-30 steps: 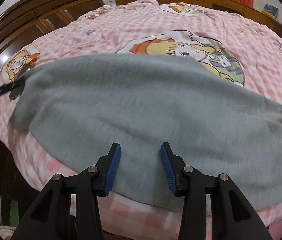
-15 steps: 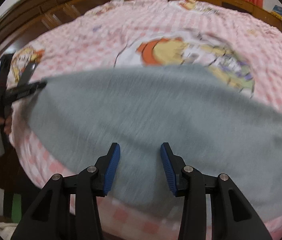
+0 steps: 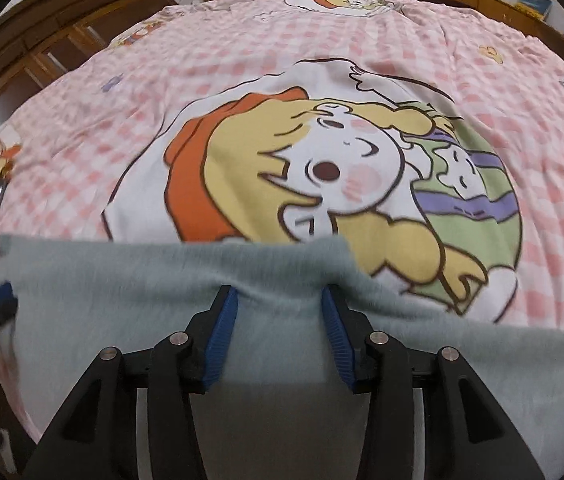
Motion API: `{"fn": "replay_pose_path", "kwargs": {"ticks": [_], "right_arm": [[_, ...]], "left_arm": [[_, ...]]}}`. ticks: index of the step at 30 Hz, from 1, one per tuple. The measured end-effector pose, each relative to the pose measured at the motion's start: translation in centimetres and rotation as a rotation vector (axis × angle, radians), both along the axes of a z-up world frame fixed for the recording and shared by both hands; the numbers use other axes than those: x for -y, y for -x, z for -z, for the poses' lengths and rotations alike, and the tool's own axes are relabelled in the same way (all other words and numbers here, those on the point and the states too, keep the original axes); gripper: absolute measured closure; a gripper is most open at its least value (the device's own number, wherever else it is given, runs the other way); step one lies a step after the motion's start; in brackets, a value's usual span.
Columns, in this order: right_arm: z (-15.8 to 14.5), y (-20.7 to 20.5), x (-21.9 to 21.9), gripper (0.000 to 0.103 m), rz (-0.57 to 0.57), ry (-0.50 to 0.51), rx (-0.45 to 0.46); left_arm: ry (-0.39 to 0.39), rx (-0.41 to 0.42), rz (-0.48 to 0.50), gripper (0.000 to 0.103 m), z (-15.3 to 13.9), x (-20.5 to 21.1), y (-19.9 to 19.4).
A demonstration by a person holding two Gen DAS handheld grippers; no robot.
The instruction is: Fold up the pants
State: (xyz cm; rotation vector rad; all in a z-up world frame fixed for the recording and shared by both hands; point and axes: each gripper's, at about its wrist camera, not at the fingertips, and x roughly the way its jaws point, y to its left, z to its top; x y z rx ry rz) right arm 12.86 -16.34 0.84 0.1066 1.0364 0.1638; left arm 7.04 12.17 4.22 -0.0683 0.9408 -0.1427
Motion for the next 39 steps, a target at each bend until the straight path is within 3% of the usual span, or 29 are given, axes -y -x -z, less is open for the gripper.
{"fn": "replay_pose_path", "kwargs": {"ticks": [10,17,21,26,28,32,39], "right_arm": [[-0.6,-0.5,0.2,0.056,0.021,-0.035,-0.009],[-4.8,4.7,-0.6,0.056,-0.056,-0.076,0.028],[-5.0,8.5,-1.3,0.056,-0.074,-0.077,0.020],[-2.8,11.3,-2.4,0.056,-0.085,-0.045,-0.036],[-2.1,12.2,-2.9,0.056,-0.087,-0.011,-0.026],[-1.9,12.9,-3.8,0.055,-0.083,0.054,-0.013],[-1.3,13.4,-3.6,0.054,-0.058,0.044,-0.038]], "left_arm": [[0.004,0.014,-0.009,0.041,0.9,0.0,0.0],[-0.003,0.037,-0.077,0.041,-0.9,-1.9,2.4],[0.059,0.005,-0.129,0.041,-1.5,-5.5,4.4],[0.179,-0.018,-0.176,0.040,-1.5,-8.4,7.6],[0.218,-0.020,-0.199,0.035,-0.9,-9.0,8.7],[0.290,-0.075,-0.219,0.033,1.3,-9.0,9.4],[0.392,-0.006,-0.166,0.033,1.9,-6.5,8.9]]}}
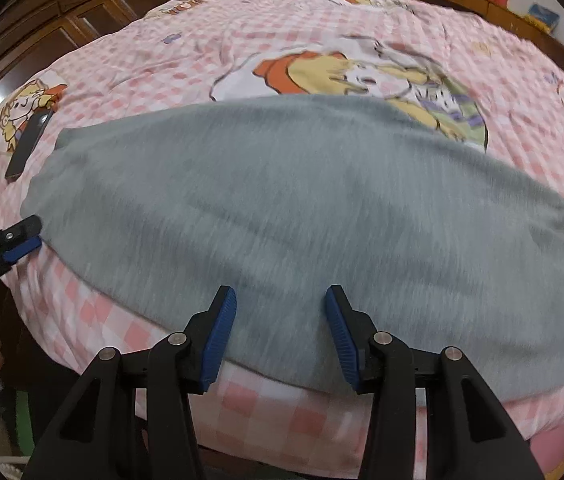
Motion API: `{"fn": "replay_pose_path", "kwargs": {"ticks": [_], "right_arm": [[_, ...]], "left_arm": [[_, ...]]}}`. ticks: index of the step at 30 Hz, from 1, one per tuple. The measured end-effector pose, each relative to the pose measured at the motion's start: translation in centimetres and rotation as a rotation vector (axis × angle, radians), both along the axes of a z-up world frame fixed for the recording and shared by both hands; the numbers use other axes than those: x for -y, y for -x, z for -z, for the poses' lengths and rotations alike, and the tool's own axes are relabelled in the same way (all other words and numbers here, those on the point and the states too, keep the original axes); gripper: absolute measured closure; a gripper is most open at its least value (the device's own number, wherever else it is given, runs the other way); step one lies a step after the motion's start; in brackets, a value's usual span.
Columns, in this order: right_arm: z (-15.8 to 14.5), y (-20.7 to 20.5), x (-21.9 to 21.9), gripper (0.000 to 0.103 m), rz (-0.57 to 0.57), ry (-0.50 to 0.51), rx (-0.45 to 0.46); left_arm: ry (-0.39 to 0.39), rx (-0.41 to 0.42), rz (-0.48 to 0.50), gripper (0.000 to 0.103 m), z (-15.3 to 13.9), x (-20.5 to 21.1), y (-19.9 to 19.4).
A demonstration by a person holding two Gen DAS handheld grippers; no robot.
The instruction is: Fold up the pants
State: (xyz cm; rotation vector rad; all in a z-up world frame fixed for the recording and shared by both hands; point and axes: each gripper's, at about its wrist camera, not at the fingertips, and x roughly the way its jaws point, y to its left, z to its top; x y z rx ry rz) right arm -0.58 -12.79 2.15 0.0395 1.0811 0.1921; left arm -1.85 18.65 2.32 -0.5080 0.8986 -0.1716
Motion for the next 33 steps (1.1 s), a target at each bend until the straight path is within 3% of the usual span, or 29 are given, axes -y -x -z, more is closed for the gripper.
{"fn": "replay_pose_path", "kwargs": {"ticks": [4,8,10,12,14,18,23,29,33], "right_arm": [[1.1,-0.2,0.4,0.045,0.004,-0.056,-0.006],[1.4,-0.2,-0.1,0.031,-0.029,-0.064,0.006],[1.4,-0.1,-0.4,0.029,-0.038,-0.054,0.016],[1.4,-0.1,-0.5,0.028,-0.045,-0.057,0.022],[1.5,-0.1,-0.3,0.025,-0.048,-0.073,0.027],[1.4,0.0,-0.3,0.025,-0.051,-0.080,0.030],[1.0,0.4,0.0,0.025,-0.049,-0.098,0.024],[1.1,0.5,-0.1,0.025,-0.050,-0.097,0.027],[1.1,0.5,-0.1,0.026,-0.045,-0.106,0.024]], "left_arm": [[-0.012,-0.040,-0.019,0.030,1.4,1.5,-1.4],[0.012,0.003,-0.058,0.024,1.3,1.9,-1.5],[0.057,0.034,-0.087,0.029,1.0,1.5,-1.4],[0.090,0.109,-0.101,0.053,0.0,1.2,-0.8],[0.056,0.152,-0.084,0.056,-1.0,1.4,-0.7],[0.022,0.130,-0.073,0.056,-0.7,1.8,-1.4],[0.034,0.020,-0.189,0.055,1.6,0.5,-1.5],[0.106,0.050,-0.200,0.055,1.6,-0.5,-1.4],[0.108,0.124,-0.166,0.056,0.3,0.1,-2.0]]}}
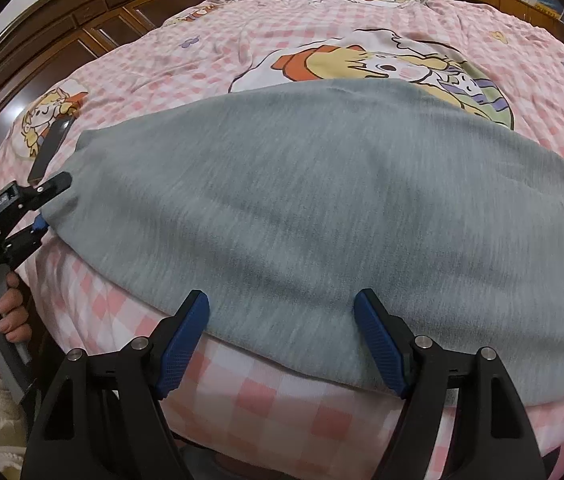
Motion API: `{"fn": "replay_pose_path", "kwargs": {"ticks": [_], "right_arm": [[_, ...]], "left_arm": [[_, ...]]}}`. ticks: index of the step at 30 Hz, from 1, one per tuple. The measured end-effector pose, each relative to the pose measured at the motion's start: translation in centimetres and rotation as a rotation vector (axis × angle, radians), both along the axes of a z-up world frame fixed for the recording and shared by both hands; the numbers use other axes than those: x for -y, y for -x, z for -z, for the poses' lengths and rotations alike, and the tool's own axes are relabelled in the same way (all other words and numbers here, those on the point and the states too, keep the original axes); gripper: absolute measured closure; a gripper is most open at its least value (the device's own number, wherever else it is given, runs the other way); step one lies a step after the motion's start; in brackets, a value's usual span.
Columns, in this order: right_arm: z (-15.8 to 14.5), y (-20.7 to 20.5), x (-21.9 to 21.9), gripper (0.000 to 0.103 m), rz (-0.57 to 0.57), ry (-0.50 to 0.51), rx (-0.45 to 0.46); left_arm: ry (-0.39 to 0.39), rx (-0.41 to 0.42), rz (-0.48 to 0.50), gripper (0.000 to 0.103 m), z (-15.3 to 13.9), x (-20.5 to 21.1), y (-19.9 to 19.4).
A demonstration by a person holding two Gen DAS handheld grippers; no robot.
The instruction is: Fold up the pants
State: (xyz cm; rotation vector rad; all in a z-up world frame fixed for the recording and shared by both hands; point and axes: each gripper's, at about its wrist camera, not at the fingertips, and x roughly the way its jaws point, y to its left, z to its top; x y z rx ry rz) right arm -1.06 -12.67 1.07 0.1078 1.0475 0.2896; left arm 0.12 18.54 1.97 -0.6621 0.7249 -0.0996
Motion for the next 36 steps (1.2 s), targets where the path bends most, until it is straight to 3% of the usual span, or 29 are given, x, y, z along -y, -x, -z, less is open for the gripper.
{"fn": "replay_pose_path", "kwargs": {"ticks": [6,9,10,12,16,22,28,36], "right_arm": [[-0.8,0.7,0.6,0.032,0.018,-0.014,-0.016],[-0.9,0.9,1.5,0.041,0.035,-0.036,-0.032],[-0.9,1.0,2.0,0.043,0.046,-0.050,-0.038],[-1.1,1.2,2.9,0.045,0.066,-0.081,-0.046],[-1.6,1.9,4.6,0.045,0.108,-0.127,-0.041],[-2.4,2.9,6.8,0.045,0.154,-0.165,-0.008],[-2.8,4.0,9.2,0.045,0.197,-0.195,0.029],[-3.4,4.9,12.4,0.045,0.248,-0.212,0.070]], "left_arm": [[-0.038,-0.032,-0.051,0.055,0.9,0.8,-1.7],[-0.104,-0.032,-0.094,0.056,0.3,1.9,-2.3],[-0.133,-0.031,-0.095,0.059,0.1,2.1,-2.6],[-0.182,-0.028,-0.091,0.090,-0.5,2.4,-2.8],[-0.163,0.003,-0.058,0.095,-2.2,2.0,-2.5],[-0.169,0.109,0.056,0.095,-7.6,3.8,-1.5],[-0.204,0.220,0.227,0.095,-12.7,9.2,-0.5],[-0.187,0.181,0.394,0.095,-12.3,17.8,-2.4]]}}
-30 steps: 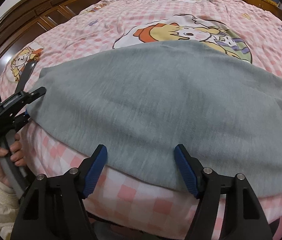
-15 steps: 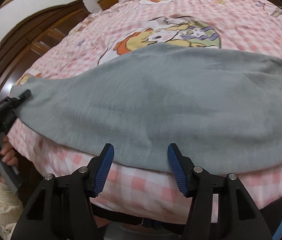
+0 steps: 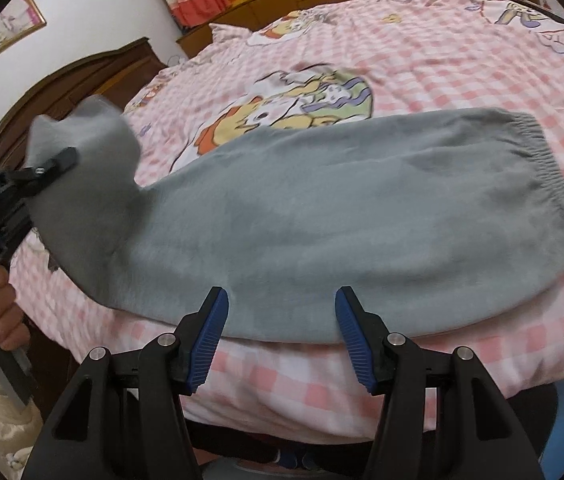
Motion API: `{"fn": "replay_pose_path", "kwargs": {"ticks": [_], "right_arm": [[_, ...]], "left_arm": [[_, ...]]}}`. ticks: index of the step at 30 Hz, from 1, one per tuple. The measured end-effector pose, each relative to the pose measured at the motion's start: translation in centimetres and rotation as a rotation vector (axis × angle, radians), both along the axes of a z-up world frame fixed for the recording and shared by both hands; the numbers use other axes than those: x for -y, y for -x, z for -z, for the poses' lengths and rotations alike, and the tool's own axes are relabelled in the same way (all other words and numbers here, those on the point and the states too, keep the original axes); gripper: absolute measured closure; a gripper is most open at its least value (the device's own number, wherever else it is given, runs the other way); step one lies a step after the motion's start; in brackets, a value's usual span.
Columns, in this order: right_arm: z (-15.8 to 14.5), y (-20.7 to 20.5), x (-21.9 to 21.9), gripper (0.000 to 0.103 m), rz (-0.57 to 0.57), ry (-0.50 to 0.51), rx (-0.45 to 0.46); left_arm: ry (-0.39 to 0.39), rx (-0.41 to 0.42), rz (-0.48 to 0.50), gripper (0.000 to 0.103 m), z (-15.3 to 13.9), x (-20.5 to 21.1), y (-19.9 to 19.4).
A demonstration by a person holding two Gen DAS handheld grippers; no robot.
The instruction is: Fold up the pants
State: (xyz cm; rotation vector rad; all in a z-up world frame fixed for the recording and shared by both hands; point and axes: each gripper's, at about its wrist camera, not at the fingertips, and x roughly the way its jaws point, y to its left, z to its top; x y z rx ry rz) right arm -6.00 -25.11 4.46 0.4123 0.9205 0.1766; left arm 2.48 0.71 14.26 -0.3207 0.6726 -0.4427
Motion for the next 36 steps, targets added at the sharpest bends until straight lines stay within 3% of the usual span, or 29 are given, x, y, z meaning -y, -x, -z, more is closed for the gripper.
{"fn": "replay_pose_path", "kwargs": {"ticks": [9,13,16,21,25,27,31,36], "right_arm": [[0.7,0.6,3.2,0.045,0.049,-0.012,-0.004],[1.6,0.5,4.3,0.045,0.064,-0.045,-0.019],[2.1,0.5,4.5,0.045,0.067,-0.060,-0.029],[2.4,0.6,4.8,0.045,0.081,-0.081,-0.032],[2.2,0.5,4.7,0.045,0.086,-0.078,-0.039],[2.0,0.4,4.6,0.045,0.083,-0.065,-0.040],[1.0,-0.3,4.7,0.045,0.089,-0.036,-0.024],[-0.1,-2.5,4.3,0.045,0.064,-0.058,-0.014]], "left_arm": [[-0.078,-0.104,0.146,0.095,4.7,10.4,-1.6],[-0.097,-0.182,0.218,0.095,7.5,13.4,-1.9],[-0.141,-0.204,0.230,0.089,8.8,14.5,-1.9],[-0.151,-0.271,0.274,0.069,9.6,15.2,-1.5],[-0.139,-0.280,0.301,0.055,8.4,14.9,-0.6],[-0.127,-0.280,0.318,0.043,7.6,14.4,0.1],[-0.131,-0.241,0.319,0.039,6.0,12.4,1.7],[-0.215,-0.198,0.169,0.039,5.5,7.3,2.7]]}}
